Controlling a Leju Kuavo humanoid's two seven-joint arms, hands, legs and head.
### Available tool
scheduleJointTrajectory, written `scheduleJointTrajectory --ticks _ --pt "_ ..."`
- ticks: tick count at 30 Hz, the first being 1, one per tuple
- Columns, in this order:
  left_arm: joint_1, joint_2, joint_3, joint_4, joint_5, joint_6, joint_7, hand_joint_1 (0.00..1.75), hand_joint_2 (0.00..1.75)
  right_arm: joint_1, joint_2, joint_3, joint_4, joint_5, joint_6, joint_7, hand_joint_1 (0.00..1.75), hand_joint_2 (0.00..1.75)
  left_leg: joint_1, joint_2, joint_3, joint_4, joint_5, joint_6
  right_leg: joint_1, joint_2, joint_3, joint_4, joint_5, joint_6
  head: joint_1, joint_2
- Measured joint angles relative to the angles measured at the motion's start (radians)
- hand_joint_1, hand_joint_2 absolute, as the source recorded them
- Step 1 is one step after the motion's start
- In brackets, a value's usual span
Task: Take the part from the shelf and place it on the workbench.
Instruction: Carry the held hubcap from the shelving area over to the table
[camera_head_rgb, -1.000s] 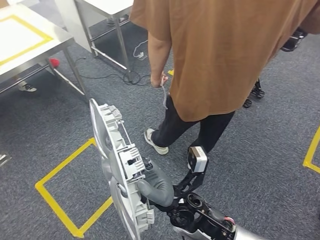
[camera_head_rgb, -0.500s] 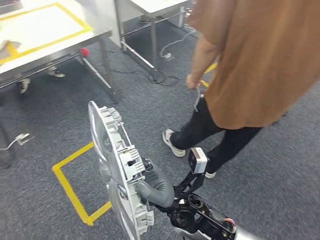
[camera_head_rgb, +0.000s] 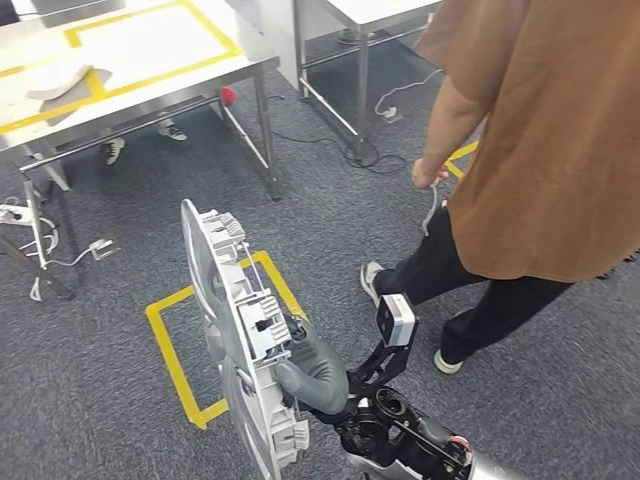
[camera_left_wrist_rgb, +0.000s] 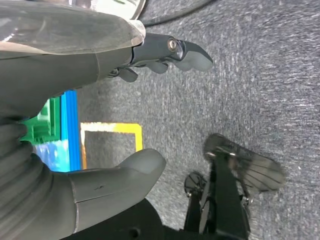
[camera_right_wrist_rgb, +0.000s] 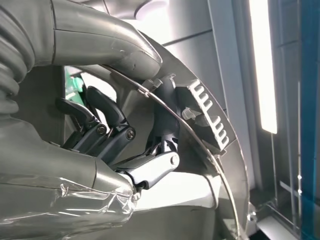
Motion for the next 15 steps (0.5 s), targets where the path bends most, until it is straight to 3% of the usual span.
scheduleJointTrajectory --ticks 2,3,5,7,8,10,11,13,15 --pt "-0.001 0.0 0.0 0.0 0.0 0.0 0.0 0.0 1.75 0.001 0.0 0.0 0.001 0.0 0.0 0.0 1.75 1.75 0.003 0.012 -0.052 0.105 -0.034 -0.009 0.002 -0.027 -0.002 0.0 -0.001 0.0 -0.01 0.0" --pt "0.0 0.0 0.0 0.0 0.0 0.0 0.0 0.0 1.75 0.001 0.0 0.0 0.001 0.0 0.0 0.0 1.75 1.75 0.005 0.015 -0.05 0.103 -0.022 -0.011 0.002 -0.039 -0.002 0.0 -0.002 0.001 -0.014 0.0" --pt "0.001 0.002 0.0 0.0 0.0 0.0 0.0 0.0 1.75 0.001 0.0 0.0 0.001 0.0 -0.001 0.0 1.75 1.75 0.006 0.032 0.017 -0.02 0.043 -0.013 0.0 -0.059 0.001 0.002 -0.005 0.005 -0.022 0.0" --pt "-0.001 0.003 0.0 0.0 0.0 0.0 0.0 0.0 1.75 0.0 0.0 0.0 0.001 0.0 -0.001 0.001 1.75 1.75 0.001 0.059 0.086 -0.151 0.088 -0.005 0.005 -0.073 0.002 0.005 -0.012 0.014 -0.026 0.0" --pt "-0.002 0.003 0.0 0.0 0.0 0.0 0.0 0.0 1.75 -0.001 0.0 0.0 0.001 0.001 -0.001 0.001 1.75 1.75 -0.001 0.066 0.1 -0.18 0.092 0.003 0.009 -0.079 0.003 0.007 -0.016 0.019 -0.024 0.0" --pt "-0.002 0.002 0.0 0.0 0.0 0.0 -0.001 0.0 1.75 -0.002 0.0 0.0 0.001 0.001 0.0 0.001 1.75 1.75 -0.003 0.053 0.101 -0.188 0.09 0.019 0.011 -0.09 0.007 0.007 -0.021 0.027 -0.017 0.0" --pt "-0.001 0.002 0.0 0.0 0.0 0.0 -0.001 0.0 1.75 -0.002 0.0 0.0 0.001 0.001 0.0 0.001 1.75 1.75 -0.002 0.046 0.101 -0.189 0.09 0.026 0.009 -0.087 0.008 0.01 -0.026 0.032 -0.015 0.0" --pt "-0.001 0.002 0.0 0.0 0.0 0.0 -0.001 0.0 1.75 -0.002 0.0 0.0 0.001 0.001 0.0 0.001 1.75 1.75 0.001 0.033 0.104 -0.191 0.091 0.039 0.004 -0.057 -0.01 0.056 -0.061 0.042 -0.009 0.0" --pt "-0.002 0.002 0.0 0.0 0.0 0.0 -0.001 0.0 1.75 -0.001 0.0 0.0 0.001 0.001 0.0 0.001 1.75 1.75 0.002 0.019 0.105 -0.192 0.092 0.048 0.003 -0.019 -0.065 0.185 -0.13 0.046 0.002 0.0"
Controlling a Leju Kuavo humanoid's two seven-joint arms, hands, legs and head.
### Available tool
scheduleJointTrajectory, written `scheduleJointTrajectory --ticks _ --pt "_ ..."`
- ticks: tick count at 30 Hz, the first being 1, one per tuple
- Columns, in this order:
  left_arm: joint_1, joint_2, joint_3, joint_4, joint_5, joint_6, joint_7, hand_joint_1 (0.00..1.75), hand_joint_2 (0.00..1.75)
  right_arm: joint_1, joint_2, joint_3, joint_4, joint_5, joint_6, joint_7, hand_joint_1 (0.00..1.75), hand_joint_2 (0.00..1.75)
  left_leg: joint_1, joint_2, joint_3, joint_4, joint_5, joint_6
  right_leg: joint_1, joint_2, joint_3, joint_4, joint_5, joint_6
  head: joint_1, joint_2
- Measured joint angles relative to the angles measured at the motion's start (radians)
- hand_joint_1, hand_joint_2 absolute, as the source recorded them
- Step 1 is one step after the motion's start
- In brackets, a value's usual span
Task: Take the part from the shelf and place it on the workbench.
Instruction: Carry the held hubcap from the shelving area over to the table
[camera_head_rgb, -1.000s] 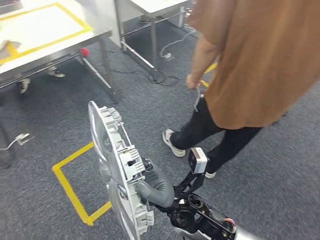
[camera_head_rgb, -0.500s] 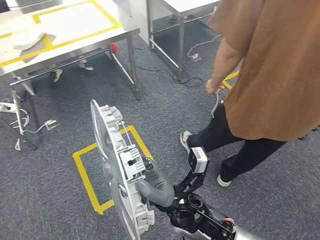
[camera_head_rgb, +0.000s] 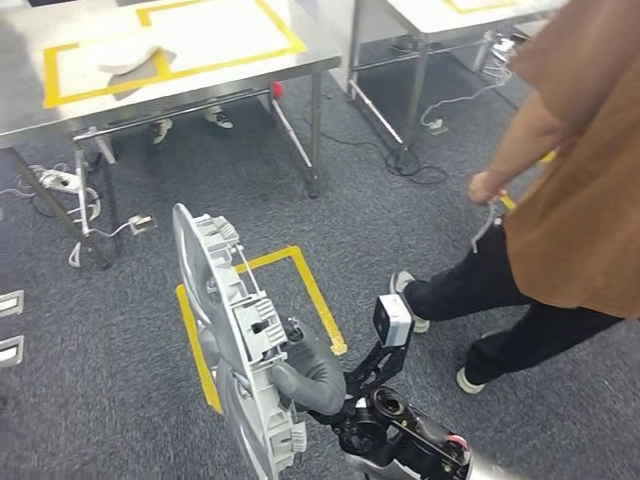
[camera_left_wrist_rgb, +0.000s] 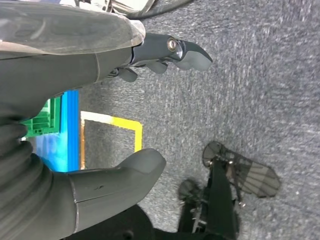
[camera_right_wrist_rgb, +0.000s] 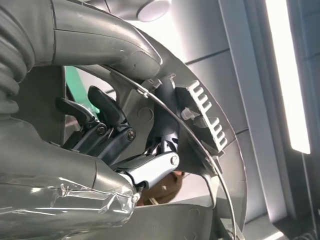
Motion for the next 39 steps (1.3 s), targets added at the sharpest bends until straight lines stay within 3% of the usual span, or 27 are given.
scheduleJointTrajectory --ticks 2,3,4,5,7,9,11,13,15,17,18,19,20,22,24,26,27,29,31,32,33,34,35,37,39 --pt "-0.001 0.0 0.0 0.0 0.0 0.0 0.0 0.0 1.75 0.002 0.0 0.0 0.001 0.0 0.0 0.0 1.75 1.75 -0.002 -0.02 0.0 0.0 0.0 0.002 0.0 0.011 -0.059 0.124 -0.042 -0.001 0.01 0.0" --pt "-0.001 0.0 0.0 0.0 0.0 0.0 0.0 0.0 1.75 0.003 0.0 0.0 0.002 0.0 0.0 0.0 1.75 1.75 -0.002 -0.032 0.001 0.001 0.0 0.003 0.0 0.013 -0.068 0.14 -0.035 -0.003 0.013 0.0" --pt "-0.001 0.0 0.0 0.0 0.0 0.0 0.0 0.0 1.75 0.003 0.0 0.0 0.002 0.0 -0.001 0.0 1.75 1.75 -0.002 -0.045 0.003 0.001 0.0 0.002 0.0 0.016 -0.058 0.111 -0.007 -0.005 0.016 0.0" --pt "-0.001 0.0 0.0 0.0 0.0 0.0 0.0 0.0 1.75 0.003 0.0 0.0 0.003 0.0 -0.001 0.0 1.75 1.75 -0.001 -0.058 0.006 0.001 -0.001 0.002 0.0 0.024 -0.031 0.047 0.035 -0.009 0.019 0.0" --pt "-0.002 -0.001 0.0 0.0 0.0 0.0 0.0 0.0 1.75 0.003 0.0 0.0 0.003 0.0 0.0 0.0 1.75 1.75 -0.002 -0.082 0.006 0.003 -0.001 -0.003 -0.002 0.063 0.027 -0.095 0.1 -0.017 0.025 0.0" --pt "-0.002 -0.002 0.0 0.0 0.0 0.0 0.0 0.0 1.75 0.002 0.0 0.0 0.003 0.0 0.0 0.0 1.75 1.75 -0.002 -0.102 -0.002 0.004 0.003 -0.014 -0.002 0.089 0.051 -0.158 0.114 -0.021 0.026 0.0" --pt "0.001 0.001 0.0 0.0 0.0 0.0 0.0 0.0 1.75 0.002 0.0 0.0 0.003 0.0 -0.001 0.0 1.75 1.75 0.0 -0.115 -0.01 0.002 0.01 -0.028 -0.001 0.074 0.057 -0.166 0.116 -0.029 0.024 0.0" --pt "0.006 0.001 0.0 0.001 0.0 0.0 0.0 0.0 1.75 0.001 0.001 0.0 0.003 0.0 0.0 0.0 1.75 1.75 -0.001 -0.076 -0.028 0.033 -0.01 -0.038 -0.004 0.052 0.063 -0.175 0.125 -0.04 0.014 0.0" --pt "0.004 0.0 0.0 0.001 0.0 0.0 0.0 0.0 1.75 0.001 0.002 0.0 0.003 0.0 0.0 0.0 1.75 1.75 -0.002 -0.022 -0.082 0.144 -0.071 -0.046 -0.003 0.027 0.062 -0.18 0.129 -0.045 -0.002 0.0" --pt "0.002 -0.001 0.0 0.001 0.0 0.0 0.0 0.0 1.75 0.002 0.002 0.0 0.004 0.0 -0.001 0.0 1.75 1.75 0.0 -0.007 -0.145 0.274 -0.123 -0.05 0.0 0.0 0.06 -0.179 0.129 -0.047 -0.014 0.0" --pt "0.002 -0.001 0.0 0.001 0.0 0.0 0.0 0.0 1.75 0.002 0.002 0.0 0.004 0.0 -0.001 0.0 1.75 1.75 0.0 -0.005 -0.156 0.298 -0.123 -0.051 0.001 -0.012 0.06 -0.179 0.128 -0.048 -0.017 0.0" --pt "0.002 -0.001 0.0 0.001 0.0 0.0 0.0 0.0 1.75 0.002 0.002 0.0 0.004 0.0 -0.001 0.0 1.75 1.75 0.0 -0.003 -0.145 0.28 -0.105 -0.051 0.001 -0.024 0.06 -0.179 0.127 -0.048 -0.021 0.0" --pt "0.003 0.0 0.0 0.001 0.0 0.0 0.0 0.0 1.75 0.002 0.002 0.0 0.004 0.0 -0.001 0.0 1.75 1.75 0.0 0.003 -0.114 0.224 -0.074 -0.049 0.001 -0.034 0.062 -0.179 0.126 -0.047 -0.024 0.0" --pt "0.002 0.001 0.0 0.001 0.0 0.0 0.0 0.0 1.75 0.001 0.002 0.0 0.004 0.0 -0.001 0.0 1.75 1.75 -0.005 0.037 -0.035 0.077 -0.018 -0.04 0.005 -0.051 0.064 -0.178 0.121 -0.041 -0.031 0.0" --pt "-0.001 0.001 0.0 0.001 0.0 0.0 0.001 0.0 1.75 0.0 0.002 0.0 0.004 0.0 -0.001 0.0 1.75 1.75 -0.013 0.056 0.001 0.004 -0.003 -0.028 0.012 -0.065 0.066 -0.178 0.117 -0.033 -0.029 0.0" --pt "-0.001 0.0 0.0 0.001 0.0 0.0 0.004 0.0 1.75 0.0 0.002 0.0 0.004 0.0 -0.002 0.0 1.75 1.75 -0.015 0.039 0.001 -0.002 -0.004 -0.015 0.013 -0.08 0.072 -0.18 0.112 -0.025 -0.023 0.0" --pt "0.001 0.0 0.0 0.001 0.0 0.0 0.005 0.0 1.75 0.0 0.002 0.0 0.004 0.0 -0.002 0.0 1.75 1.75 -0.013 0.031 0.003 -0.005 -0.003 -0.009 0.012 -0.078 0.072 -0.176 0.106 -0.019 -0.021 0.0" --pt "0.002 -0.001 0.0 0.001 0.0 0.0 0.009 0.0 1.75 0.0 0.002 0.0 0.004 0.0 -0.004 -0.001 1.75 1.75 -0.008 0.016 0.007 -0.01 -0.001 0.002 0.007 -0.042 0.051 -0.118 0.065 -0.01 -0.014 0.0" --pt "0.001 -0.001 0.0 0.001 0.002 0.001 0.013 0.0 1.75 0.002 0.002 -0.001 0.005 -0.001 -0.006 -0.001 1.75 1.75 -0.007 -0.001 0.006 -0.01 0.0 0.009 0.004 -0.001 -0.009 0.02 -0.005 -0.005 -0.002 0.0" --pt "0.0 0.0 0.0 0.001 0.004 0.003 0.017 0.0 1.75 0.004 0.002 -0.001 0.005 -0.002 -0.006 0.0 1.75 1.75 -0.007 -0.012 0.006 -0.01 0.0 0.01 0.004 0.007 -0.041 0.087 -0.03 -0.004 0.004 0.0" --pt "0.0 0.0 0.0 0.001 0.007 0.005 0.02 0.0 1.75 0.006 0.002 -0.001 0.007 -0.004 -0.005 0.001 1.75 1.75 -0.008 -0.023 0.007 -0.009 0.0 0.011 0.004 0.011 -0.059 0.125 -0.036 -0.004 0.007 0.0" --pt "0.001 -0.001 0.0 0.001 0.009 0.007 0.022 0.0 1.75 0.007 0.002 0.0 0.008 -0.006 -0.004 0.003 1.75 1.75 -0.009 -0.035 0.008 -0.009 0.0 0.011 0.004 0.014 -0.061 0.124 -0.021 -0.005 0.01 0.0" --pt "0.001 -0.001 0.0 0.001 0.011 0.008 0.022 0.0 1.75 0.007 0.002 0.0 0.009 -0.006 -0.003 0.005 1.75 1.75 -0.009 -0.048 0.01 -0.008 -0.001 0.011 0.004 0.018 -0.042 0.079 0.013 -0.008 0.012 0.0" --pt "0.001 -0.003 0.0 0.001 0.012 0.008 0.023 0.0 1.75 0.007 0.002 0.0 0.011 -0.007 -0.002 0.006 1.75 1.75 -0.01 -0.071 0.013 -0.007 -0.001 0.009 0.003 0.052 0.018 -0.064 0.091 -0.016 0.018 0.0" --pt "-0.001 -0.004 0.0 0.001 0.012 0.009 0.023 0.0 1.75 0.007 0.002 0.0 0.012 -0.007 0.0 0.007 1.75 1.75 -0.009 -0.092 0.006 -0.005 0.002 0.001 0.003 0.084 0.056 -0.158 0.12 -0.022 0.022 0.0"
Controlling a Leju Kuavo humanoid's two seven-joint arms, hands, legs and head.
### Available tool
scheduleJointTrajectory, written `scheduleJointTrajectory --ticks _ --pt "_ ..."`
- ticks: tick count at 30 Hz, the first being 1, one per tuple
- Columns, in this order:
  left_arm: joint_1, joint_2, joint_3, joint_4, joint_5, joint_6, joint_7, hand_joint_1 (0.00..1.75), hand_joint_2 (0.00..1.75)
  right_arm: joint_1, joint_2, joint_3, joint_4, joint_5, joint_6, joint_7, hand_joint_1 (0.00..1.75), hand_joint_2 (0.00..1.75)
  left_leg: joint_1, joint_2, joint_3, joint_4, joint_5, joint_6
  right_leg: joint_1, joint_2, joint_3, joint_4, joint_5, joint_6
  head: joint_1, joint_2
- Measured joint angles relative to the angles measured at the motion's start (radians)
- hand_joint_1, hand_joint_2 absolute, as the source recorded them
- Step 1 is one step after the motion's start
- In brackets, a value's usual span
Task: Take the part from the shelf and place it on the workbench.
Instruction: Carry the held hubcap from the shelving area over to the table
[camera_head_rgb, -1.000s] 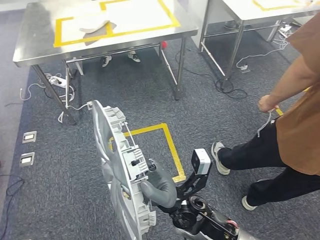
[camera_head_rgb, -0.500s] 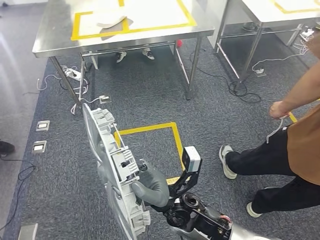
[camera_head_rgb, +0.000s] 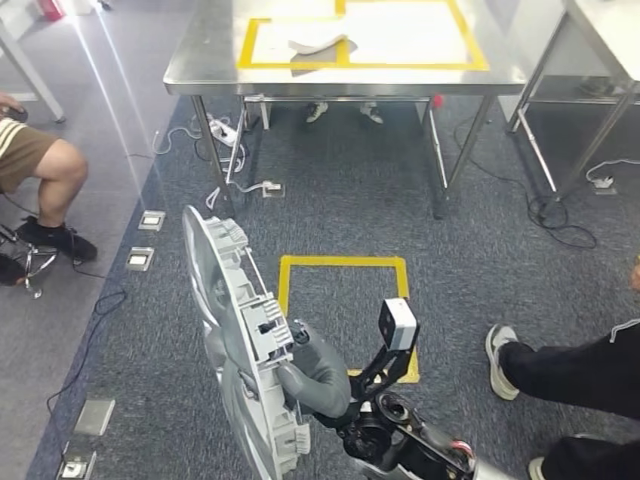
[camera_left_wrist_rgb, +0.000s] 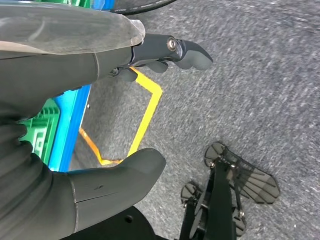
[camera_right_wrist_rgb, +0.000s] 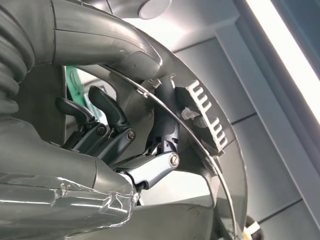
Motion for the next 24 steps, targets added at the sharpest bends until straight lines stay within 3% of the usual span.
scheduleJointTrajectory --ticks 2,4,6,8,9,10,11,13,15,18,19,21,23,24 --pt "0.001 0.0 0.0 0.0 0.0 0.001 0.0 0.0 1.75 -0.001 0.0 0.0 0.001 0.0 0.001 0.0 1.75 1.75 0.002 -0.019 -0.009 -0.001 0.007 -0.013 0.001 -0.006 0.01 -0.018 -0.002 -0.004 0.0 0.0" --pt "0.006 0.001 0.0 0.0 0.002 0.003 0.002 0.0 1.75 -0.001 0.002 0.001 0.001 0.0 0.001 0.001 1.75 1.75 0.001 -0.007 -0.019 0.012 0.0 -0.024 -0.003 -0.027 0.016 -0.026 0.005 -0.013 -0.004 0.0" --pt "0.006 0.001 0.0 0.0 0.003 0.004 0.003 0.0 1.75 -0.002 0.003 0.001 0.001 0.0 0.001 0.002 1.75 1.75 0.001 0.043 -0.062 0.098 -0.049 -0.034 -0.007 -0.051 0.018 -0.034 0.011 -0.022 -0.018 0.0" --pt "0.003 0.0 0.0 0.0 0.005 0.006 0.003 0.0 1.75 -0.001 0.003 0.001 0.002 0.0 0.002 0.002 1.75 1.75 0.004 0.077 -0.134 0.24 -0.111 -0.044 -0.004 -0.077 0.016 -0.034 0.011 -0.026 -0.032 0.0" --pt "0.003 0.0 0.0 0.0 0.006 0.006 0.003 0.0 1.75 -0.001 0.003 0.002 0.003 0.0 0.002 0.002 1.75 1.75 0.006 0.082 -0.159 0.288 -0.123 -0.048 -0.004 -0.089 0.016 -0.034 0.011 -0.026 -0.035 0.0" --pt "0.003 -0.001 0.0 0.0 0.006 0.006 0.003 0.0 1.75 -0.001 0.003 0.002 0.004 0.0 0.002 0.002 1.75 1.75 0.009 0.085 -0.165 0.299 -0.117 -0.051 -0.003 -0.101 0.016 -0.034 0.009 -0.026 -0.039 0.0" --pt "0.004 -0.001 0.0 0.0 0.006 0.007 0.003 0.0 1.75 -0.001 0.003 0.002 0.005 0.0 0.002 0.002 1.75 1.75 0.011 0.09 -0.149 0.268 -0.093 -0.052 -0.004 -0.111 0.017 -0.034 0.008 -0.025 -0.043 0.0" --pt "0.003 0.001 0.0 0.0 0.006 0.007 0.004 0.0 1.75 -0.001 0.003 0.003 0.006 0.0 0.002 0.002 1.75 1.75 0.012 0.119 -0.071 0.125 -0.03 -0.052 -0.003 -0.129 0.021 -0.034 0.003 -0.019 -0.049 0.0" --pt "0.0 0.001 0.0 0.0 0.006 0.008 0.004 0.0 1.75 -0.002 0.003 0.003 0.007 0.0 0.002 0.002 1.75 1.75 0.007 0.145 -0.014 0.018 -0.001 -0.041 0.003 -0.14 0.02 -0.032 -0.005 -0.008 -0.052 0.0" --pt "0.001 0.001 0.0 0.0 0.006 0.002 0.0 0.0 1.75 -0.004 0.003 0.006 0.007 0.005 0.0 0.005 1.75 1.75 0.002 0.136 -0.003 -0.001 -0.006 -0.018 0.005 -0.154 0.025 -0.033 -0.015 0.007 -0.039 0.0" --pt "0.002 0.001 0.0 0.0 0.005 -0.001 -0.002 0.0 1.75 -0.005 0.003 0.007 0.007 0.008 -0.001 0.007 1.75 1.75 0.003 0.132 -0.001 -0.003 -0.007 -0.011 0.003 -0.146 0.024 -0.023 -0.025 0.013 -0.037 0.0" --pt "0.002 0.002 0.0 0.0 0.003 -0.008 -0.005 0.0 1.75 -0.007 0.003 0.007 0.008 0.012 -0.005 0.009 1.75 1.75 0.006 0.125 0.004 -0.008 -0.007 0.002 -0.001 -0.11 -0.007 0.057 -0.076 0.02 -0.03 0.0" --pt "0.0 0.003 0.0 0.0 0.003 -0.011 -0.007 0.0 1.75 -0.005 0.003 0.007 0.011 0.015 -0.008 0.01 1.75 1.75 0.004 0.117 0.006 -0.008 -0.011 0.01 -0.002 -0.079 -0.079 0.206 -0.143 0.023 -0.018 0.0" --pt "0.0 0.003 0.0 0.0 0.003 -0.012 -0.007 0.0 1.75 -0.004 0.003 0.007 0.013 0.017 -0.009 0.01 1.75 1.75 0.002 0.112 0.008 -0.007 -0.012 0.012 -0.002 -0.074 -0.111 0.264 -0.159 0.023 -0.013 0.0"
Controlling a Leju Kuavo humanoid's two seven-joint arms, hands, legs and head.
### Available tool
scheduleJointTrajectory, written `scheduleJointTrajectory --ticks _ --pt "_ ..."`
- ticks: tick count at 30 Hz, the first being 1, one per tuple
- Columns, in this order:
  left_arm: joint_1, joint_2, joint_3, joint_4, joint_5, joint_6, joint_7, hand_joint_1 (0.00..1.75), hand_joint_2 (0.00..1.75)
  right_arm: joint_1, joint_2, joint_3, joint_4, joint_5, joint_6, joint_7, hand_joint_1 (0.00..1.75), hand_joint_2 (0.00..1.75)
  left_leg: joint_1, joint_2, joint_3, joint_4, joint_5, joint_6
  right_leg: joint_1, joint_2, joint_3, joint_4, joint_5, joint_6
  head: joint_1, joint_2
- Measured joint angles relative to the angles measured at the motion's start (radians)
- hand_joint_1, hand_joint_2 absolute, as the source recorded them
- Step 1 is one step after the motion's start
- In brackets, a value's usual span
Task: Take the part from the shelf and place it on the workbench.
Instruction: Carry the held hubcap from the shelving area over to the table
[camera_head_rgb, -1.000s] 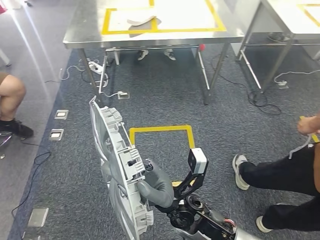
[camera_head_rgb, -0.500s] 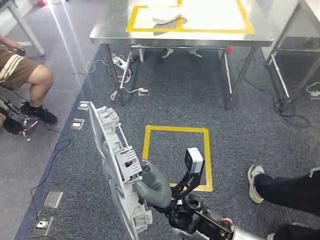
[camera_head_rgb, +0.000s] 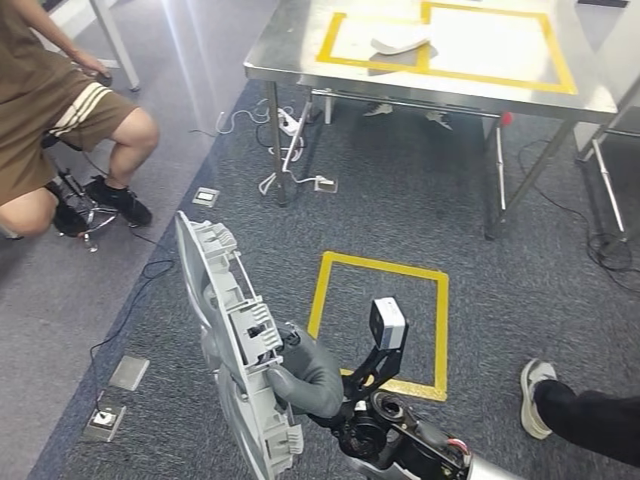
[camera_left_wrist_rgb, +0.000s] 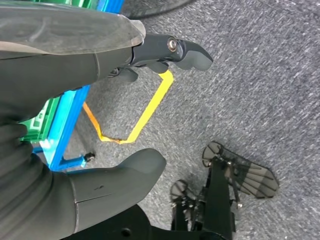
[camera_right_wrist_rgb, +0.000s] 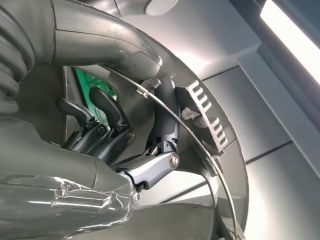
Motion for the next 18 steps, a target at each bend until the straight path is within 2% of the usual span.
scheduleJointTrajectory --ticks 1,2,4,5,6,7,9,10,13,14,18 --pt "0.0 0.0 0.0 0.0 0.001 0.0 0.0 0.0 1.75 0.002 0.0 0.0 0.002 0.001 0.0 0.0 1.75 1.75 -0.002 -0.006 0.003 0.0 -0.002 0.001 0.001 0.002 -0.017 0.024 0.005 -0.001 0.003 0.0" --pt "0.0 0.0 0.0 0.0 0.002 0.0 0.0 0.0 1.75 0.003 0.0 0.0 0.004 0.002 0.0 0.0 1.75 1.75 -0.003 -0.012 0.007 0.001 -0.004 0.001 0.001 0.003 -0.014 0.005 0.032 -0.004 0.007 0.0" --pt "0.001 -0.001 0.0 0.0 0.005 0.0 0.001 0.0 1.75 0.004 0.0 0.0 0.005 0.002 0.0 0.001 1.75 1.75 -0.004 -0.023 0.019 0.001 -0.011 -0.002 0.003 0.006 0.035 -0.128 0.122 -0.014 0.014 0.0" --pt "0.0 -0.002 0.0 0.0 0.006 0.0 0.001 0.0 1.75 0.004 0.0 0.0 0.005 0.002 0.001 0.001 1.75 1.75 -0.006 -0.027 0.022 0.002 -0.014 -0.005 0.004 0.008 0.062 -0.196 0.156 -0.019 0.017 0.0" --pt "0.0 -0.003 0.0 0.0 0.006 0.0 0.001 0.0 1.75 0.003 0.0 0.0 0.005 0.002 0.001 0.001 1.75 1.75 -0.007 -0.03 0.023 0.004 -0.017 -0.009 0.006 0.009 0.083 -0.245 0.174 -0.022 0.019 0.0" --pt "0.0 -0.003 0.0 0.0 0.007 0.0 0.002 0.0 1.75 0.003 0.0 0.0 0.006 0.003 0.002 0.001 1.75 1.75 -0.009 -0.032 0.021 0.005 -0.017 -0.013 0.008 0.011 0.093 -0.268 0.178 -0.024 0.019 0.0" --pt "0.0 -0.002 0.0 0.0 0.008 0.0 0.002 0.0 1.75 0.003 0.0 0.0 0.007 0.004 0.002 0.001 1.75 1.75 -0.01 -0.034 0.019 0.005 -0.017 -0.021 0.007 0.011 0.103 -0.28 0.176 -0.028 0.016 0.0" --pt "0.001 -0.002 0.0 0.0 0.009 0.0 0.003 0.0 1.75 0.003 0.001 0.0 0.007 0.004 0.002 0.001 1.75 1.75 -0.01 -0.034 0.021 0.004 -0.013 -0.022 0.009 0.012 0.105 -0.284 0.177 -0.027 0.013 0.0" --pt "0.0 -0.002 0.0 0.0 0.01 0.0 0.002 0.0 1.75 0.001 0.003 0.001 0.01 0.004 0.0 0.001 1.75 1.75 -0.01 -0.033 0.027 -0.002 -0.01 -0.01 0.01 0.012 0.109 -0.29 0.178 -0.023 0.0 0.0" --pt "0.0 -0.001 0.0 0.0 0.01 0.0 0.002 0.0 1.75 0.001 0.003 0.001 0.011 0.004 0.0 0.0 1.75 1.75 -0.009 -0.033 0.028 -0.005 -0.011 -0.009 0.01 0.012 0.109 -0.289 0.178 -0.025 -0.005 0.0" --pt "0.0 -0.001 0.0 0.0 0.01 0.0 -0.001 0.0 1.75 0.0 0.003 0.0 0.014 0.003 -0.001 0.0 1.75 1.75 -0.005 -0.033 0.029 -0.007 -0.011 -0.016 0.015 0.013 0.108 -0.286 0.176 -0.03 -0.019 0.0"
